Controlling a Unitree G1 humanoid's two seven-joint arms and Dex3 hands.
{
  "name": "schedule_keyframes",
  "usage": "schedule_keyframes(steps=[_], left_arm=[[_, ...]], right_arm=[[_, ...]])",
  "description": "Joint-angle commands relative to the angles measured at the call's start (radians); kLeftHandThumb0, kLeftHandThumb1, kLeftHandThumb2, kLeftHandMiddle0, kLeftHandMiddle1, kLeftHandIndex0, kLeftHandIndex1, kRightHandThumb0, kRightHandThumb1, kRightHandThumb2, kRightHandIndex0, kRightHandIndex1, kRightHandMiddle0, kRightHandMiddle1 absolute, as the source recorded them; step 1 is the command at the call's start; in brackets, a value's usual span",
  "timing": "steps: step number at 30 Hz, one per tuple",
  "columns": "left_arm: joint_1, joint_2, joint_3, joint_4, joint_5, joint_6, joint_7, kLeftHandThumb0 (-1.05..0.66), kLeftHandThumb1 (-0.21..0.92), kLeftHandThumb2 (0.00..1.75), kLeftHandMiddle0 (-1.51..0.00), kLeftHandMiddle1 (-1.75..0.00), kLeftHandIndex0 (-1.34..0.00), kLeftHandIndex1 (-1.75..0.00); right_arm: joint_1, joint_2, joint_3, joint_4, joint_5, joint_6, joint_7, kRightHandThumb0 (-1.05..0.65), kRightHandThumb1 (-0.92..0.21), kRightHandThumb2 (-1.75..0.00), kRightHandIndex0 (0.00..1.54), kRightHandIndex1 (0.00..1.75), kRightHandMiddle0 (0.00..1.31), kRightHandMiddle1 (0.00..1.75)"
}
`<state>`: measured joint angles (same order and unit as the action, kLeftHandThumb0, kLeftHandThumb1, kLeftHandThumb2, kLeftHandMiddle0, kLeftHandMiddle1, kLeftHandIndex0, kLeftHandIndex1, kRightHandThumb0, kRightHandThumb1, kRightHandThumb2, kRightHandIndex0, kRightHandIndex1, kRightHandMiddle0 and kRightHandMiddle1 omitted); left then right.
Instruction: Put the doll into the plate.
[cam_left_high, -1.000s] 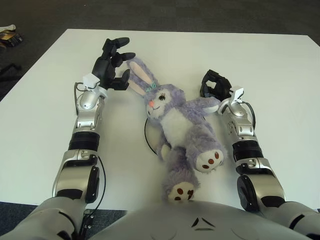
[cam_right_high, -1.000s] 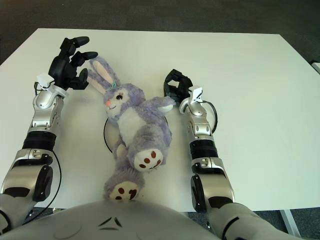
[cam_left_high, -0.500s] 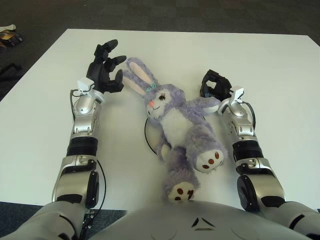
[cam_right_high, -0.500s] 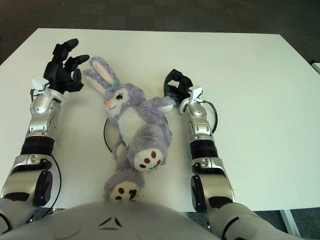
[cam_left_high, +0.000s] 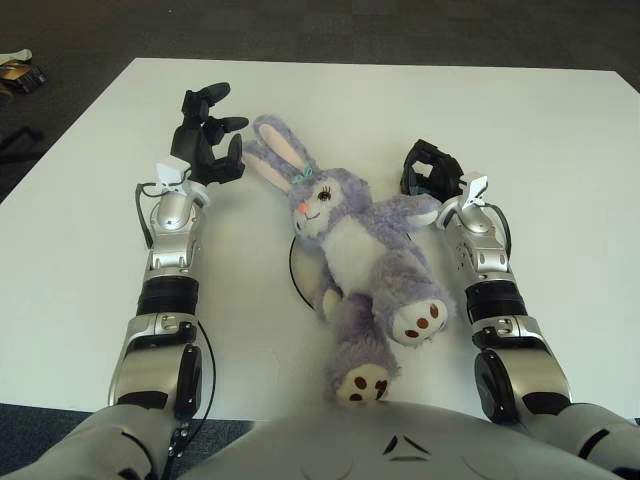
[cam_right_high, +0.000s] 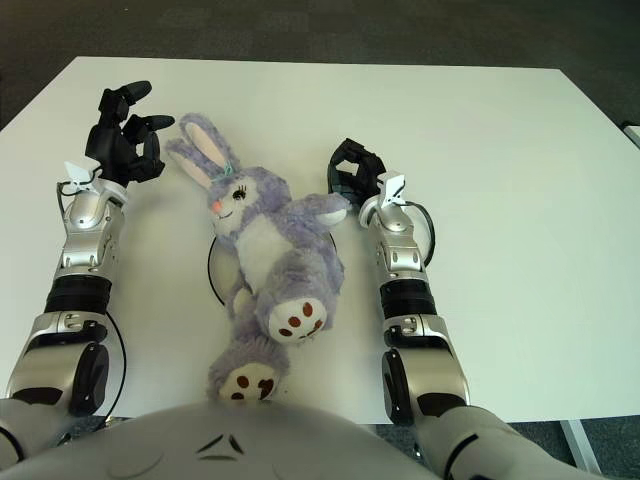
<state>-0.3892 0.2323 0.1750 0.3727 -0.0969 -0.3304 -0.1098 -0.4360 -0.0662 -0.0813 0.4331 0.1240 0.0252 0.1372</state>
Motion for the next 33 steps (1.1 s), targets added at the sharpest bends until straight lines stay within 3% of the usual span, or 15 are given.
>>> schedule_keyframes(steps=[1, 10, 17, 29, 33], left_arm=[[0.030, -0.014, -0.009, -0.003, 0.041, 0.018, 0.045, 0.00, 0.50, 1.10, -0.38, -1.73, -0.34, -1.72], [0.039, -0.039, -0.036, 0.095, 0.050, -0.064, 0.016, -0.01, 0.33, 1.31, -0.49, -1.75, -0.47, -1.75], [0.044, -0.047, -0.041, 0.109, 0.036, -0.096, -0.011, -0.01, 0.28, 1.37, -0.53, -1.75, -0.51, -1.75], [0.111, -0.086, -0.058, -0.006, -0.001, 0.012, -0.020, -0.01, 0.27, 1.38, -0.53, -1.75, -0.52, -1.75], [0.141, -0.102, -0.073, -0.050, -0.016, 0.055, -0.030, -0.01, 0.27, 1.37, -0.53, -1.75, -0.52, -1.75]], right_arm=[[0.047, -0.010, -0.017, 0.060, -0.003, 0.049, -0.019, -0.50, -0.28, -1.36, 1.15, 1.75, 0.64, 1.75], [0.046, 0.004, -0.045, 0.071, -0.013, -0.025, -0.084, -0.49, -0.28, -1.35, 1.15, 1.75, 0.64, 1.75], [0.058, 0.014, -0.051, 0.055, -0.024, -0.049, -0.134, -0.49, -0.30, -1.33, 1.15, 1.75, 0.62, 1.75], [0.084, 0.034, -0.059, 0.013, -0.039, -0.074, -0.215, -0.49, -0.31, -1.33, 1.12, 1.75, 0.62, 1.75], [0.098, 0.040, -0.058, 0.005, -0.046, -0.122, -0.230, -0.49, -0.30, -1.34, 1.12, 1.75, 0.63, 1.75]])
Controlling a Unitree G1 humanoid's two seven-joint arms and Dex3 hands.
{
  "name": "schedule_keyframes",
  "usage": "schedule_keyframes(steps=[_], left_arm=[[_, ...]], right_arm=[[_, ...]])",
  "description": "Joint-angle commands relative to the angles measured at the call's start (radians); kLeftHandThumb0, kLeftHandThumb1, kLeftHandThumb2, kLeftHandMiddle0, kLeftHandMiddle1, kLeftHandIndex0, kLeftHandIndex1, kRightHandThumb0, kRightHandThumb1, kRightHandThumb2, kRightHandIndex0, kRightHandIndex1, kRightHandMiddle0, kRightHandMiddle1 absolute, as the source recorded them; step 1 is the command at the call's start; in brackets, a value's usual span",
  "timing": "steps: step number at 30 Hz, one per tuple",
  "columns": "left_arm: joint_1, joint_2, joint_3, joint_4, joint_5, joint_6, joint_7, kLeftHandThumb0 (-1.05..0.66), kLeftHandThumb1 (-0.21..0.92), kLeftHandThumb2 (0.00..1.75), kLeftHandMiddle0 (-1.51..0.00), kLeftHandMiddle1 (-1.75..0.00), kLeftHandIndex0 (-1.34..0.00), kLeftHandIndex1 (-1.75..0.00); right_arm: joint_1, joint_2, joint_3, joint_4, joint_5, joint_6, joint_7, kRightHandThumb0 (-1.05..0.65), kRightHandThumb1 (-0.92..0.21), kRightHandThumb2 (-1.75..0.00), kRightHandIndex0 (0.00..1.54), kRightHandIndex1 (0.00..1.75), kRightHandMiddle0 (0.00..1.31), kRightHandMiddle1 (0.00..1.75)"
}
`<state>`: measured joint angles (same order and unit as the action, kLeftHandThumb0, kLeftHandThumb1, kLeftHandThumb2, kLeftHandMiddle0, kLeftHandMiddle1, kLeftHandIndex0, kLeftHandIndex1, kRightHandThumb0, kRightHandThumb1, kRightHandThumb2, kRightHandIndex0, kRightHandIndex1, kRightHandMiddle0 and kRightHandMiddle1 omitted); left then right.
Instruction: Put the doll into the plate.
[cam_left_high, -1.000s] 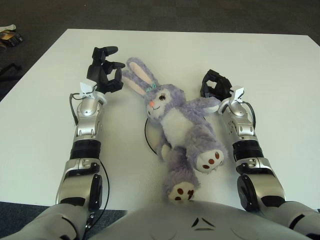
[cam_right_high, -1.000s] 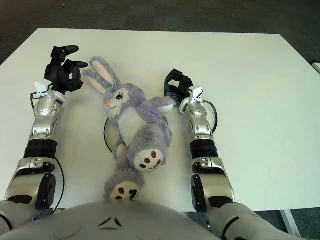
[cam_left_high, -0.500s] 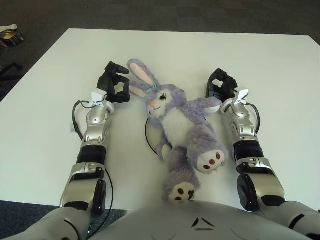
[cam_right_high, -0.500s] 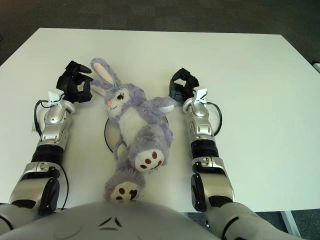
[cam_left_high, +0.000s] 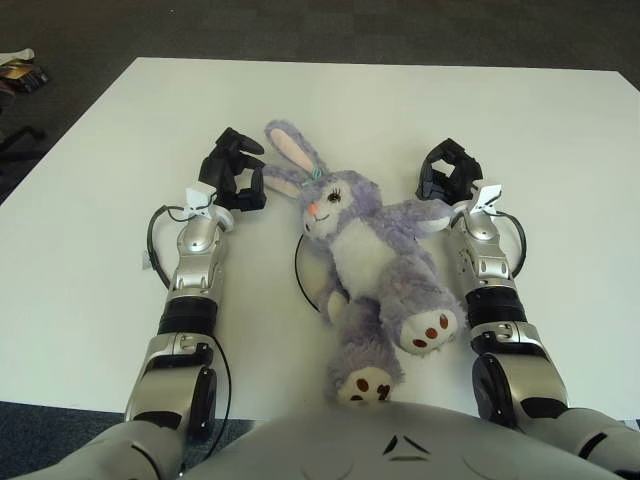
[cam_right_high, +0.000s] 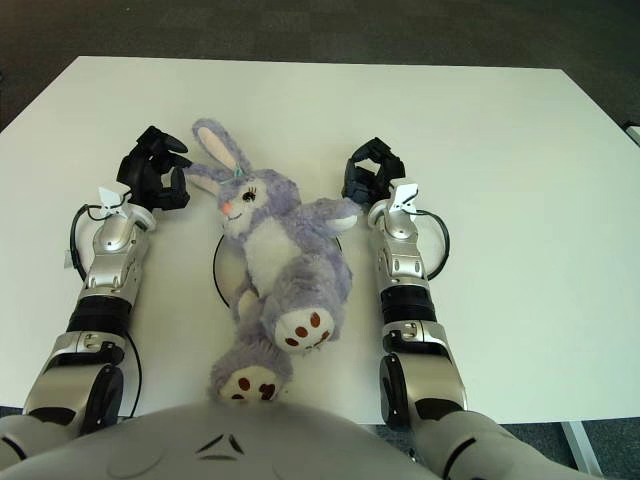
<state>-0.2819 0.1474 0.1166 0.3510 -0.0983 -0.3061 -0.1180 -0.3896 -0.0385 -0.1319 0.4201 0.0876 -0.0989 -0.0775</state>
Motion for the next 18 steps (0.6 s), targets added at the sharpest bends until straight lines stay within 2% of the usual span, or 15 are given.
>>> schedule_keyframes(steps=[1, 8, 18], left_arm=[[0.039, -0.021, -0.016, -0.036, -0.020, 0.040, -0.025, -0.01, 0.28, 1.37, -0.53, -1.75, -0.52, -1.75], [0.050, -0.042, -0.017, -0.035, -0.037, 0.058, -0.029, -0.01, 0.29, 1.36, -0.52, -1.75, -0.51, -1.75], [0.052, -0.061, -0.019, -0.008, -0.013, 0.046, 0.003, -0.01, 0.30, 1.35, -0.52, -1.75, -0.50, -1.75]], right_arm=[[0.056, 0.015, -0.006, 0.016, -0.011, -0.018, -0.017, -0.49, -0.29, -1.34, 1.12, 1.75, 0.63, 1.75], [0.071, 0.026, -0.008, 0.019, -0.008, -0.100, -0.030, -0.49, -0.29, -1.35, 1.10, 1.75, 0.63, 1.75], [0.095, 0.049, -0.055, 0.038, 0.010, -0.180, -0.088, -0.48, -0.31, -1.32, 1.06, 1.75, 0.62, 1.75]])
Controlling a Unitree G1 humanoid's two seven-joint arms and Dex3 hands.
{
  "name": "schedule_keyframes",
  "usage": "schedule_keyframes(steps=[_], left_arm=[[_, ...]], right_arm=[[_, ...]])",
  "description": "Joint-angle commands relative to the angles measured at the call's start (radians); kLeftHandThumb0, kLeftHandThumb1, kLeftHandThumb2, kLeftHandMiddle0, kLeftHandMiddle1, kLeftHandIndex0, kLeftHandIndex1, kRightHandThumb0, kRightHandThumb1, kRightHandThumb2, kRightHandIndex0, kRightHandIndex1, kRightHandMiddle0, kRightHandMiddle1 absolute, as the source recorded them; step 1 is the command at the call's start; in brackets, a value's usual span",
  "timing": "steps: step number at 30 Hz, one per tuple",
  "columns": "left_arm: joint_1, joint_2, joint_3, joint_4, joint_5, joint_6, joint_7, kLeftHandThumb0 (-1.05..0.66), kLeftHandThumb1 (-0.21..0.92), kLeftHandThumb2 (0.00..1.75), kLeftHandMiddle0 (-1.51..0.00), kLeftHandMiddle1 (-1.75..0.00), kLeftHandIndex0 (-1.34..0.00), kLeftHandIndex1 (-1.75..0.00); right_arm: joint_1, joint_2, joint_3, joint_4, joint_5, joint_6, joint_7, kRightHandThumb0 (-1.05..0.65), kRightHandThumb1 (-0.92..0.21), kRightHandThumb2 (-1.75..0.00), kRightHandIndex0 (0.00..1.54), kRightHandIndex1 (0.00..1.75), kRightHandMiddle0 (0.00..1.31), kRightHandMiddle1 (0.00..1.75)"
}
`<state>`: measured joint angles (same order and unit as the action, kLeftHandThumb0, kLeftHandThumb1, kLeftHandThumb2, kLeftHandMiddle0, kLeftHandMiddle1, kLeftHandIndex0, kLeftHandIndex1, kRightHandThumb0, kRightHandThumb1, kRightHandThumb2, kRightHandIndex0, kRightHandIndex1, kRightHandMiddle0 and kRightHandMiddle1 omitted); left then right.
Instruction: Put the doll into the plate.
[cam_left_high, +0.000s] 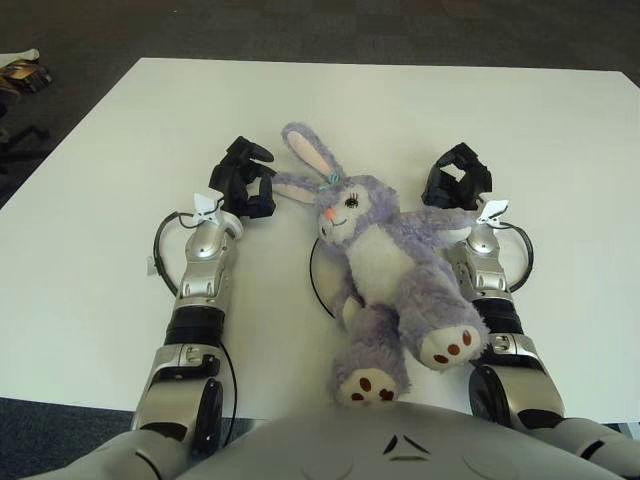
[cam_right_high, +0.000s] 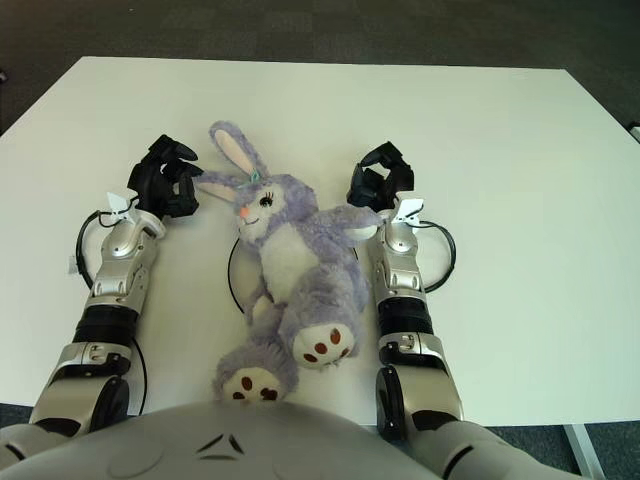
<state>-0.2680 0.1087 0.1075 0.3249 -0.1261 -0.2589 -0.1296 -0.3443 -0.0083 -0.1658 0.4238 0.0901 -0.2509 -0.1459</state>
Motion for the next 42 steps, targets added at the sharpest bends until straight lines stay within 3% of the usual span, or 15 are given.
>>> schedule_keyframes(steps=[1, 31, 42], left_arm=[[0.044, -0.024, -0.011, 0.013, 0.019, 0.002, 0.018, -0.01, 0.30, 1.35, -0.52, -1.75, -0.50, -1.75], [0.104, -0.069, -0.001, -0.071, -0.011, 0.048, 0.042, -0.01, 0.29, 1.35, -0.52, -1.75, -0.50, -1.75], [0.111, -0.084, 0.007, -0.075, -0.009, 0.048, 0.065, -0.01, 0.28, 1.37, -0.53, -1.75, -0.51, -1.75]], right_arm=[[0.054, 0.022, -0.025, 0.037, 0.009, -0.037, -0.023, -0.48, -0.31, -1.32, 1.05, 1.75, 0.62, 1.75], [0.127, 0.007, -0.052, -0.030, 0.040, -0.062, 0.059, -0.50, -0.28, -1.36, 1.11, 1.75, 0.64, 1.75], [0.139, 0.007, -0.057, -0.056, 0.054, 0.000, 0.072, -0.50, -0.27, -1.37, 1.11, 1.75, 0.65, 1.75]])
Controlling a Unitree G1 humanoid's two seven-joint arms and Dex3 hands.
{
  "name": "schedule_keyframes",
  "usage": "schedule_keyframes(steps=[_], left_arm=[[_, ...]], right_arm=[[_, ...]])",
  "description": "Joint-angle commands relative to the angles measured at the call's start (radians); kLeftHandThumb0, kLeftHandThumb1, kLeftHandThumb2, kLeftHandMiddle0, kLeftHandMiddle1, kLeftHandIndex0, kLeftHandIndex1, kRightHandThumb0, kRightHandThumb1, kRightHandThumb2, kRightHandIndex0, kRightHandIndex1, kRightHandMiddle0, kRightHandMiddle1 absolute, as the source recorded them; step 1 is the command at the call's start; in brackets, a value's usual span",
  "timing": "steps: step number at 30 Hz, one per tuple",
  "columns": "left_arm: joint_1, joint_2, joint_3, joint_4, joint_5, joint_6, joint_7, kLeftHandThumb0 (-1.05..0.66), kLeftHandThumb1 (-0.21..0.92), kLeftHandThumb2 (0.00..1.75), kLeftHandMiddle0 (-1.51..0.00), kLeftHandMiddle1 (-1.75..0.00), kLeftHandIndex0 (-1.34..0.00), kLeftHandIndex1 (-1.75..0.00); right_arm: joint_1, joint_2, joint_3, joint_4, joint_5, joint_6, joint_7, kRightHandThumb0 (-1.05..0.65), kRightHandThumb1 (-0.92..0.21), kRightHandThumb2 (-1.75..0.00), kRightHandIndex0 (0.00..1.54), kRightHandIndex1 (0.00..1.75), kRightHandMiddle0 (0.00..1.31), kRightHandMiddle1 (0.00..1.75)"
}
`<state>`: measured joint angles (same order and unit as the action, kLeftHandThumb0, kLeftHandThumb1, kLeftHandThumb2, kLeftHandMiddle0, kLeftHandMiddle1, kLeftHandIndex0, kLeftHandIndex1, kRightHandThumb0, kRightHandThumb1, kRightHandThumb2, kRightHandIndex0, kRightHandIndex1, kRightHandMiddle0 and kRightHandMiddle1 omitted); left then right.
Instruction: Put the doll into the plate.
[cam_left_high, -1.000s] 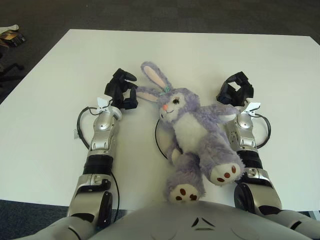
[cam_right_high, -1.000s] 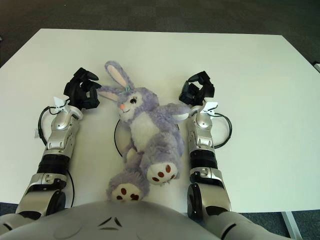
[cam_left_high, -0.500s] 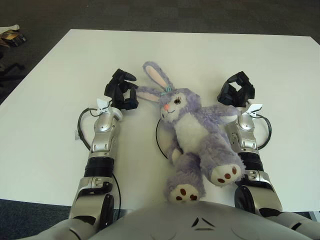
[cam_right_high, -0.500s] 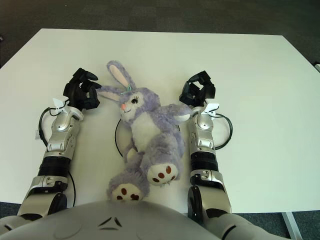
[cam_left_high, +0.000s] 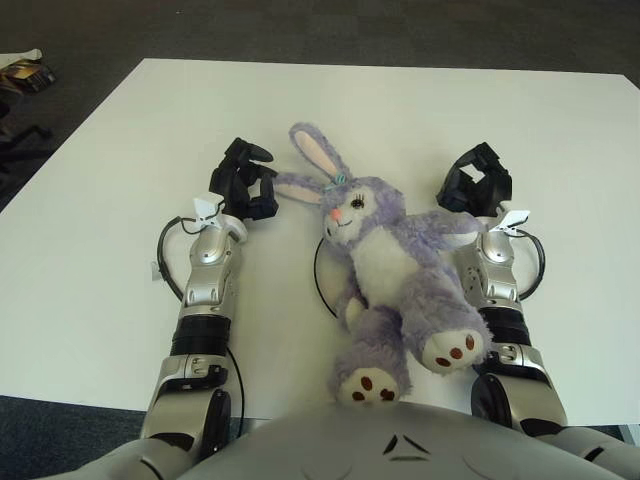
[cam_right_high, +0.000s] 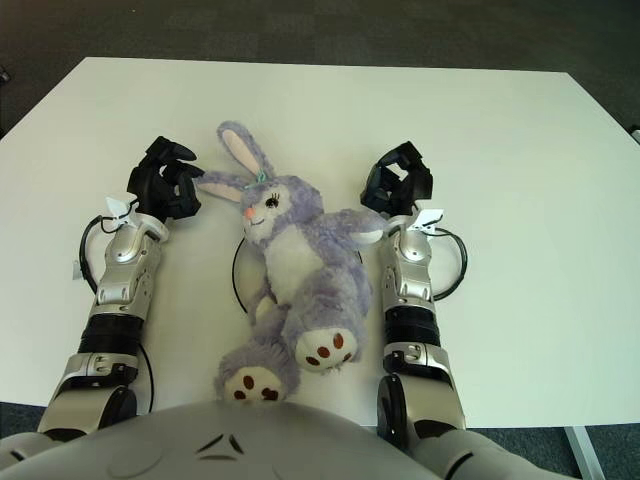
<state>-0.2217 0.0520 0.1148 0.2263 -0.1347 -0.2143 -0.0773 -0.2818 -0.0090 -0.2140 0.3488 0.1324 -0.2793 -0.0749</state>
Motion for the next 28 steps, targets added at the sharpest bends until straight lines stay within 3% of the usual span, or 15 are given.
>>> schedule_keyframes(steps=[1, 15, 28], left_arm=[[0.065, -0.028, 0.000, 0.023, 0.000, 0.003, 0.014, -0.01, 0.28, 1.37, -0.53, -1.75, -0.51, -1.75], [0.068, -0.036, 0.018, 0.024, 0.007, -0.006, 0.060, -0.01, 0.25, 1.40, -0.55, -1.75, -0.53, -1.75], [0.071, -0.036, 0.035, 0.013, 0.008, 0.019, 0.091, -0.01, 0.26, 1.40, -0.55, -1.75, -0.53, -1.75]], right_arm=[[0.077, 0.008, -0.009, 0.016, 0.012, 0.033, 0.001, -0.50, -0.27, -1.37, 1.10, 1.75, 0.65, 1.75], [0.101, -0.006, -0.001, -0.063, 0.003, 0.159, 0.001, -0.50, -0.27, -1.38, 1.10, 1.75, 0.65, 1.75], [0.111, -0.014, -0.004, -0.096, 0.014, 0.196, 0.024, -0.51, -0.25, -1.40, 1.10, 1.75, 0.67, 1.75]])
